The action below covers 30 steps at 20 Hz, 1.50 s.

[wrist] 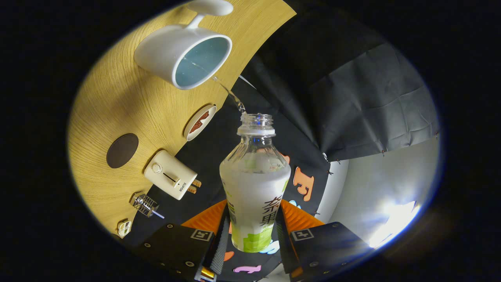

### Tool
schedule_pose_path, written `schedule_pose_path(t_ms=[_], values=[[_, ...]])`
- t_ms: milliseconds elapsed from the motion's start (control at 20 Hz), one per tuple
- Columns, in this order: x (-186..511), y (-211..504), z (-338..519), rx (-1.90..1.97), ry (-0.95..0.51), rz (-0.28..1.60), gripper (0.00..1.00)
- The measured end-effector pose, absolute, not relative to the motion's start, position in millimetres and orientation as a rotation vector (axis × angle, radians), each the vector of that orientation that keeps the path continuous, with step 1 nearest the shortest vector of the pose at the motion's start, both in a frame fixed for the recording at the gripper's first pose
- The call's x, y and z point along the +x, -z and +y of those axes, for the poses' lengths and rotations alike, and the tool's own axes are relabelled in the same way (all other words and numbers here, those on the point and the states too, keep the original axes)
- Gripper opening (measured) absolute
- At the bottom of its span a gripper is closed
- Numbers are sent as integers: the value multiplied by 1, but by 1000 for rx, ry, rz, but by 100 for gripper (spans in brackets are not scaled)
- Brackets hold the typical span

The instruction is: Take the bottle from table, then pour the juice into the cup, finally place the bottle on the coaster

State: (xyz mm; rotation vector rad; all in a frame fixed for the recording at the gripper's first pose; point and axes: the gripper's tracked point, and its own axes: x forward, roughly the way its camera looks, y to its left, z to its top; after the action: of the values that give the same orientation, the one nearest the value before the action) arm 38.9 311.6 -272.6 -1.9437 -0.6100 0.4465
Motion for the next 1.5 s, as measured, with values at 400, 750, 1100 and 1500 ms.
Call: schedule_pose_path(t_ms=[400,750,1100,1500], values=[[33,276,318,-1966,-462,-638,58],[29,301,318,-1903,-501,-544,58],[20,351,312,-1627,-619,-235,58],[21,392,298,-1149,-651,167,59]])
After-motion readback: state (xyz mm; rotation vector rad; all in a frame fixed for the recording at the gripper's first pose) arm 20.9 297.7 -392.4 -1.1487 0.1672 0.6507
